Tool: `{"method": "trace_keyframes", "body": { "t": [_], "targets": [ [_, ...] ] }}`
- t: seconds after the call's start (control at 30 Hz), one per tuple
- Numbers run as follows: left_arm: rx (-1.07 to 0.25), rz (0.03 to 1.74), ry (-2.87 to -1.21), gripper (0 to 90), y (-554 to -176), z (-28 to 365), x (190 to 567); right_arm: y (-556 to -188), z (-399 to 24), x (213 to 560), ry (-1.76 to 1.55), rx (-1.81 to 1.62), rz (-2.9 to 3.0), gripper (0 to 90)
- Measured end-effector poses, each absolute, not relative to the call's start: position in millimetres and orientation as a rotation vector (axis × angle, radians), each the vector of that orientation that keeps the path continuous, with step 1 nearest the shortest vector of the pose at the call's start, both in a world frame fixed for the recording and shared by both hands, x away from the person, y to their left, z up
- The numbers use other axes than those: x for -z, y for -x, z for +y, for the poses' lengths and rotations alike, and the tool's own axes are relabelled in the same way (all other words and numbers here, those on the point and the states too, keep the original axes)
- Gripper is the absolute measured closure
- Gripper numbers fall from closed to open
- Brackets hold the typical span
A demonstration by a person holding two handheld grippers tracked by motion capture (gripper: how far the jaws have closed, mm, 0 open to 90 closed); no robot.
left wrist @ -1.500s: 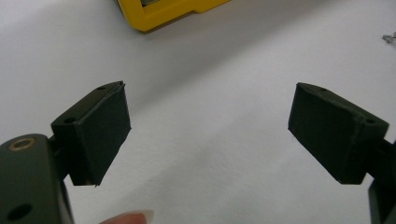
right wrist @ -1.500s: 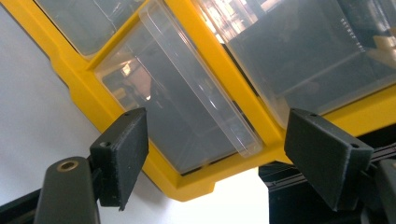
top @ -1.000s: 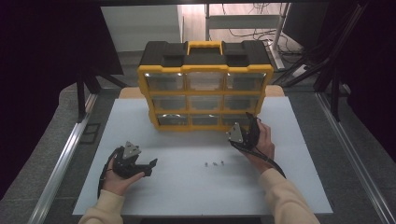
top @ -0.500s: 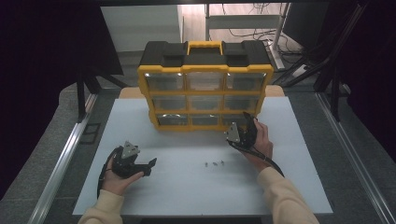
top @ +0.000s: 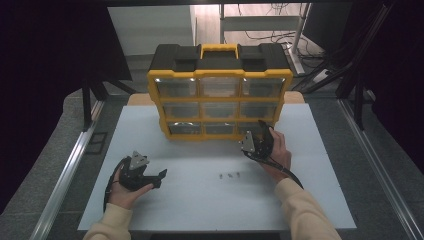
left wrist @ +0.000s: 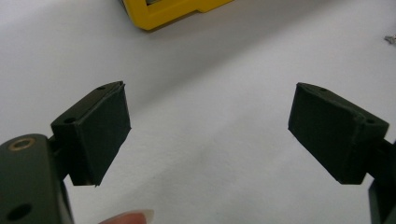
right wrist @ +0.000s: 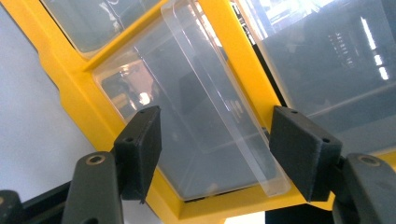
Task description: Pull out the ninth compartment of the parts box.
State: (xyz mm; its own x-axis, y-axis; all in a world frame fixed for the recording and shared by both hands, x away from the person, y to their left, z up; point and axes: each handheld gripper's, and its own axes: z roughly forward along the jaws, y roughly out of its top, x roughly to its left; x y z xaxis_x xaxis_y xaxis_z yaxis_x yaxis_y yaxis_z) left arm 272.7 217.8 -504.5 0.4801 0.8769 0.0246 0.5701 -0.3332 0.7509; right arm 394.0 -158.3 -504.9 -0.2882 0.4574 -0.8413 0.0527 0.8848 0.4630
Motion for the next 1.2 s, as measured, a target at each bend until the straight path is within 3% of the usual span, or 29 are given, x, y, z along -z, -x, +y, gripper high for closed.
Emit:
{"method": "trace_keyframes", "body": {
  "t": [0.43,1.2],
  "targets": [
    [-0.567,1.193,-2.039,13.2,-272.6,217.6,504.4,-394.0,-157.8,507.4,-0.357,-0.392,1.802,40.3],
    [-0.565,1.191,-2.042,13.2,-272.3,215.6,503.0,-392.8,-158.2,506.5,-0.378,-0.395,1.729,61.6]
  ]
}}
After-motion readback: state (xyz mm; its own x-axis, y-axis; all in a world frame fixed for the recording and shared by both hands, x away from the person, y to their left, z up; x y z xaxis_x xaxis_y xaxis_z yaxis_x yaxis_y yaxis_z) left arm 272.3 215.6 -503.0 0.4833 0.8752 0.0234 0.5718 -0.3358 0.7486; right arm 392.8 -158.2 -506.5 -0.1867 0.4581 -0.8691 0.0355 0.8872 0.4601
